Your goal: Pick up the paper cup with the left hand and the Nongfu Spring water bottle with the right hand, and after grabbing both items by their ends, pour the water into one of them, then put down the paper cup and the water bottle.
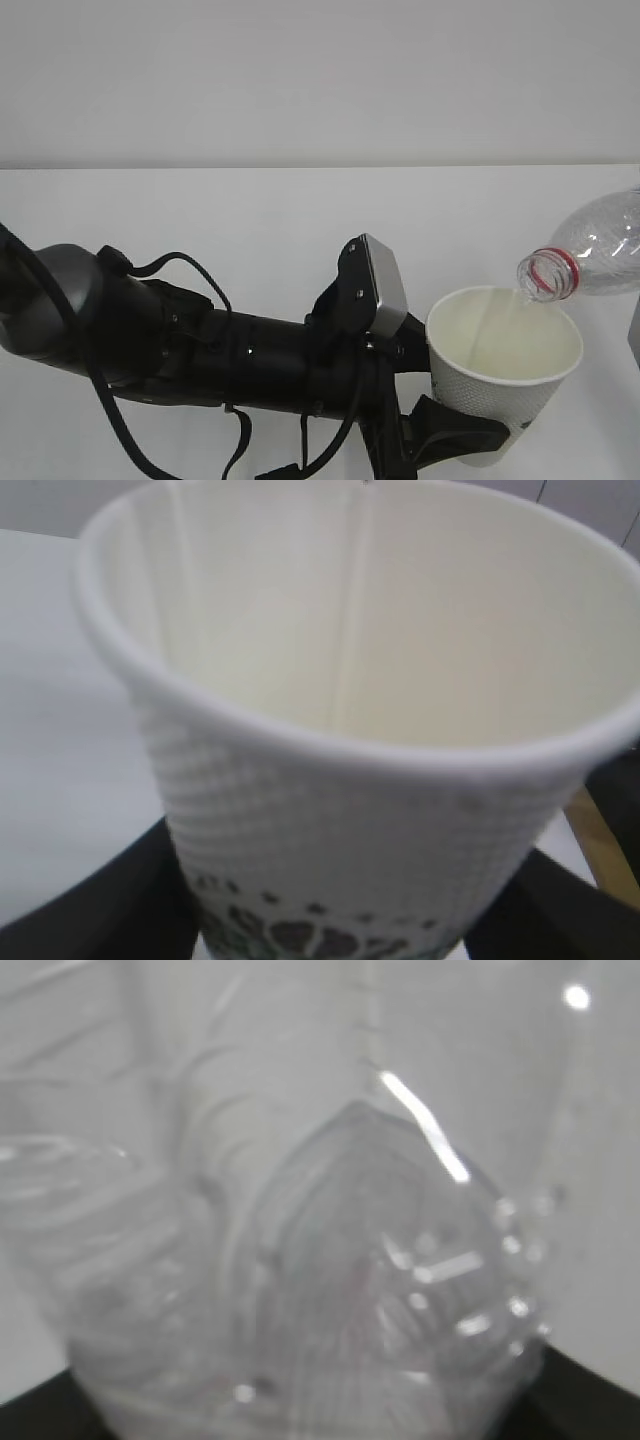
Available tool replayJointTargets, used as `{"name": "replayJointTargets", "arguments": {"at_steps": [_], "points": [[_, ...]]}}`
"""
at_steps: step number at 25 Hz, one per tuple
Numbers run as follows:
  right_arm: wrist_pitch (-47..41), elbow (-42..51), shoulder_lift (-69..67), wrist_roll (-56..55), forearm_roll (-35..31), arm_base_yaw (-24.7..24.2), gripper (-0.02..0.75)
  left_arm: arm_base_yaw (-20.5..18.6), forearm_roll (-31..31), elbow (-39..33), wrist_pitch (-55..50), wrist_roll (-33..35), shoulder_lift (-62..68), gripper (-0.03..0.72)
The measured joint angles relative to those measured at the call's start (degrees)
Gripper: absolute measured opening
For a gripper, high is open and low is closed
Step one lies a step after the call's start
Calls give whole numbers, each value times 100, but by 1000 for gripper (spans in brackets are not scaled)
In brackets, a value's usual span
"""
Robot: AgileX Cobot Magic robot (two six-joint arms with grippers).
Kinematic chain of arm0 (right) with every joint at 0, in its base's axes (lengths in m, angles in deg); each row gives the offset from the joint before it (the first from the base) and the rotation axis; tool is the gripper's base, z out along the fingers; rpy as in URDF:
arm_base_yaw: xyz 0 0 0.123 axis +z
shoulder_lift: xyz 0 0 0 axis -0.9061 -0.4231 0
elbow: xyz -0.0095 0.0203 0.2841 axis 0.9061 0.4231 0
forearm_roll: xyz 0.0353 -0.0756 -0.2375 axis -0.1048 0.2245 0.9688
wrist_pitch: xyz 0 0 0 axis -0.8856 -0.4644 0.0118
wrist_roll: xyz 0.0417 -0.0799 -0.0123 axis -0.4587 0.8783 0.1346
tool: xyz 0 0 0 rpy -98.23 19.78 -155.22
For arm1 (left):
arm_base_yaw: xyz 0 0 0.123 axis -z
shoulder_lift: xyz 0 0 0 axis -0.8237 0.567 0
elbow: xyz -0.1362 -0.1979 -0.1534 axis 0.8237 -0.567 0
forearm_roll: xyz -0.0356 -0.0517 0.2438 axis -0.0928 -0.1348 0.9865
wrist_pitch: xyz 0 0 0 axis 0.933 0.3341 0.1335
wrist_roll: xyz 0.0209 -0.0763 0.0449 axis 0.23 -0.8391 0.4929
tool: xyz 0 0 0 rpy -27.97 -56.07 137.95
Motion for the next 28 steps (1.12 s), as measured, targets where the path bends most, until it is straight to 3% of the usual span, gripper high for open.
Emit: {"name": "replayJointTargets", "arguments": {"at_steps": [28], "points": [[0,0,0,22,-113,0,485,0,0,0,0,0,0,517]]}}
